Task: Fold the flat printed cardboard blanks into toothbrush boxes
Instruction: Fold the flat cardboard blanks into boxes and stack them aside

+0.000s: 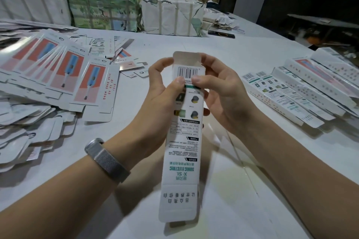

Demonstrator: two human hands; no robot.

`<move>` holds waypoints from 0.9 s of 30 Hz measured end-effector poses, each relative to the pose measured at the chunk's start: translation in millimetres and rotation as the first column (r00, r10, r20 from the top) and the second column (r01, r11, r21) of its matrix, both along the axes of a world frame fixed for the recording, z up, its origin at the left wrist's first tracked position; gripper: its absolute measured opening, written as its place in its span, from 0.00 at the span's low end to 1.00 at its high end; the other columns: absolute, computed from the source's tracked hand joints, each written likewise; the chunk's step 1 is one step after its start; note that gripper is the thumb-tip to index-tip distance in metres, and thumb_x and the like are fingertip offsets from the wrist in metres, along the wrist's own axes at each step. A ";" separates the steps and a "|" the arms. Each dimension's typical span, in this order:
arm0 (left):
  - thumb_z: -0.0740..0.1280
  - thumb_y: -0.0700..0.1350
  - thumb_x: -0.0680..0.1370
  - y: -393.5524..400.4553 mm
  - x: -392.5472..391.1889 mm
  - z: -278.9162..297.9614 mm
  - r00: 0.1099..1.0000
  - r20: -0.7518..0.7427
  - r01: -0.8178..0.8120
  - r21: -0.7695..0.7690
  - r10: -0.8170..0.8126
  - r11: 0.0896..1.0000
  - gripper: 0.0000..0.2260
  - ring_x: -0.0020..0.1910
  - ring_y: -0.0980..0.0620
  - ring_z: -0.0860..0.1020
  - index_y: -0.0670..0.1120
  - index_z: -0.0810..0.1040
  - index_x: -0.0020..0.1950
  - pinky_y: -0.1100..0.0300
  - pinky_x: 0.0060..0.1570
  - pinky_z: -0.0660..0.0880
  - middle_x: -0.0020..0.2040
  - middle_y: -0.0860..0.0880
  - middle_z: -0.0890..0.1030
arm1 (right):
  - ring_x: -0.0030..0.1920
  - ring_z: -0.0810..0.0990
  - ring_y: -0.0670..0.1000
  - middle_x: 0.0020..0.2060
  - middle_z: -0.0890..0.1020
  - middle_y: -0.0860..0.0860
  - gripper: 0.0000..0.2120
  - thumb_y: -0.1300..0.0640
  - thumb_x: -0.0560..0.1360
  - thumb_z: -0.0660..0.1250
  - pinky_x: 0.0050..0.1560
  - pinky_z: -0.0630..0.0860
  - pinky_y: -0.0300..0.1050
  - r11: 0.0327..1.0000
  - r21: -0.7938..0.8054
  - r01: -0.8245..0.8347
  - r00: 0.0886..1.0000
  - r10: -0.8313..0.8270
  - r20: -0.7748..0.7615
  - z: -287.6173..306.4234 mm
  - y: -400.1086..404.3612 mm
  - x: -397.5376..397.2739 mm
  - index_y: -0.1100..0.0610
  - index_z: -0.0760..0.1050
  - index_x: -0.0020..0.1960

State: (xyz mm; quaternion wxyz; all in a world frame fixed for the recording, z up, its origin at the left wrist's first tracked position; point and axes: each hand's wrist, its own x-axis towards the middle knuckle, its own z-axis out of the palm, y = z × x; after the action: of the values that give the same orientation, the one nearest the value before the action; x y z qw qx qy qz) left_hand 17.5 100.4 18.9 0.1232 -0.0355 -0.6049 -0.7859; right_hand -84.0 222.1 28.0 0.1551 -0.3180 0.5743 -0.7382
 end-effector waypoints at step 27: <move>0.54 0.50 0.86 -2.8 4.0 -2.7 0.985 0.049 0.169 -0.162 -0.163 0.972 0.16 0.39 0.39 0.85 0.68 0.60 0.70 0.52 0.33 0.81 0.47 0.39 0.84 | 0.42 0.82 0.56 0.33 0.83 0.51 0.09 0.62 0.71 0.66 0.42 0.73 0.54 0.979 0.190 0.073 0.976 -0.031 -0.214 22.2 23.0 -9.7 0.56 0.77 0.32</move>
State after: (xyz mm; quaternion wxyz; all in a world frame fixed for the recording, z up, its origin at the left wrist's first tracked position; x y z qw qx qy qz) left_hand 21.5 97.7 16.2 0.0429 -0.0824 -0.6650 -0.7410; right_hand -93.7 245.1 50.2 0.1049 -0.3621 0.6656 -0.6441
